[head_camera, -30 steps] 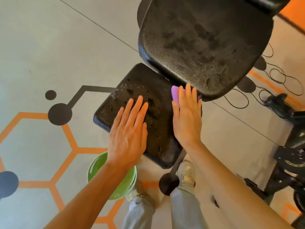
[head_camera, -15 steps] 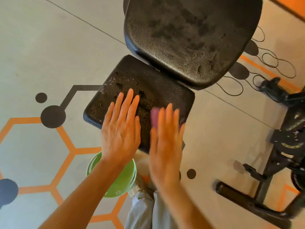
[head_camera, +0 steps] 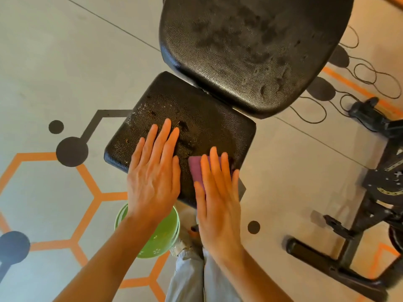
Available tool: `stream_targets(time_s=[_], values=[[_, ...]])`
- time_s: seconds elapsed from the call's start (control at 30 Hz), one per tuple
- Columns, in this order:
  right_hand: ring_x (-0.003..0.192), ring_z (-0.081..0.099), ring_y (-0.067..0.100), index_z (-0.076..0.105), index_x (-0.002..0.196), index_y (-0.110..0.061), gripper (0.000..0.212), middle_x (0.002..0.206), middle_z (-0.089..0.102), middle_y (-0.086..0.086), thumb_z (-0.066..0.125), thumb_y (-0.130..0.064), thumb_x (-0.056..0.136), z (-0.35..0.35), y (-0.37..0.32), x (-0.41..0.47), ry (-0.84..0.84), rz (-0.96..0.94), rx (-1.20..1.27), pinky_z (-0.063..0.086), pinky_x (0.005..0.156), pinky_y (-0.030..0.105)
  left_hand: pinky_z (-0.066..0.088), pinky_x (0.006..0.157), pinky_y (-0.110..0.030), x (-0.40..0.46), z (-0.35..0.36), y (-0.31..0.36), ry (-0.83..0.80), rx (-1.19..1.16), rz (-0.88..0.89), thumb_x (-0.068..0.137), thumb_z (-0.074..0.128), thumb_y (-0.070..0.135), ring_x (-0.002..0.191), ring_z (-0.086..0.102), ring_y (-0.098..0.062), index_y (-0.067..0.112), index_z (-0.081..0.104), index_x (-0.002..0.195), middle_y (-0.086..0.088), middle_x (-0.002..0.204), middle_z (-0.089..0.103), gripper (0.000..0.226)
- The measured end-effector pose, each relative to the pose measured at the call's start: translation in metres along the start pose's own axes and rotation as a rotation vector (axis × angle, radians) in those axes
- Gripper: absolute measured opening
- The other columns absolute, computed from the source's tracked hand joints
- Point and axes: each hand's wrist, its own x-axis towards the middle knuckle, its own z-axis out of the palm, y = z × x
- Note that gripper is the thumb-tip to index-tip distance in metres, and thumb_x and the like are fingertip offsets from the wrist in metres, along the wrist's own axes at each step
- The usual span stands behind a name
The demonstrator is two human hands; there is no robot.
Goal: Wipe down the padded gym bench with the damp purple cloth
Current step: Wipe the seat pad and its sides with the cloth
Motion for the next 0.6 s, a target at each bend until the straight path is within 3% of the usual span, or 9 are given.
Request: stream_targets(time_s=[0.13, 0.2, 0.3, 0.37, 0.5, 0.6], values=[[0.149, 0.012, 0.026, 0.031, 0.149, -0.012, 0.050, 0.160, 0.021, 0.009, 0.023, -0.030, 0.103, -0.016, 0.030, 0.103, 0.145, 0.158, -0.091, 0.014, 0.121, 0.050, 0.014, 0.125, -0.039, 0.000, 0.000, 0.001, 0.002, 0.010, -0.007, 0.103, 0.030, 0.026, 0.153, 0.017, -0.020, 0.017, 0.031, 0.153, -0.001, 0.163, 0.024, 0.051], [0.149, 0.014, 0.027, 0.032, 0.149, -0.010, 0.048, 0.159, 0.021, 0.011, 0.029, -0.026, 0.103, -0.004, 0.013, 0.080, 0.185, 0.189, -0.092, 0.014, 0.121, 0.047, 0.013, 0.125, -0.039, 0.000, 0.000, 0.001, 0.004, 0.011, -0.009, 0.103, 0.031, 0.025, 0.153, 0.017, -0.021, 0.017, 0.032, 0.153, -0.001, 0.163, 0.024, 0.051], [0.149, 0.015, 0.025, 0.031, 0.149, -0.012, 0.049, 0.159, 0.023, 0.009, 0.027, -0.030, 0.104, -0.001, -0.015, -0.007, 0.014, 0.004, -0.131, 0.018, 0.120, 0.046, 0.012, 0.125, -0.038, 0.001, -0.001, 0.000, -0.001, 0.006, -0.007, 0.103, 0.032, 0.024, 0.152, 0.018, -0.022, 0.015, 0.033, 0.153, -0.003, 0.162, 0.026, 0.051], [0.149, 0.014, 0.023, 0.028, 0.150, -0.015, 0.050, 0.159, 0.023, 0.007, 0.021, -0.033, 0.104, -0.005, 0.003, 0.002, -0.072, -0.116, -0.152, 0.019, 0.120, 0.046, 0.012, 0.125, -0.037, 0.001, -0.002, 0.000, -0.006, -0.001, 0.002, 0.103, 0.032, 0.024, 0.152, 0.019, -0.022, 0.015, 0.034, 0.152, -0.003, 0.162, 0.026, 0.051], [0.149, 0.013, 0.026, 0.024, 0.151, -0.013, 0.050, 0.160, 0.019, 0.011, 0.025, -0.030, 0.104, -0.016, 0.024, 0.112, 0.043, 0.034, -0.236, 0.019, 0.120, 0.049, 0.013, 0.125, -0.038, 0.002, -0.003, 0.001, -0.013, 0.001, -0.014, 0.103, 0.031, 0.025, 0.152, 0.019, -0.020, 0.017, 0.033, 0.153, -0.001, 0.163, 0.025, 0.051], [0.149, 0.013, 0.028, 0.021, 0.152, -0.022, 0.051, 0.160, 0.019, 0.010, 0.031, -0.029, 0.103, -0.005, 0.004, 0.066, 0.024, 0.008, -0.235, 0.018, 0.120, 0.047, 0.008, 0.126, -0.036, 0.002, -0.007, -0.001, -0.052, -0.087, -0.001, 0.103, 0.030, 0.027, 0.154, 0.013, -0.018, 0.019, 0.029, 0.154, 0.001, 0.164, 0.020, 0.051]])
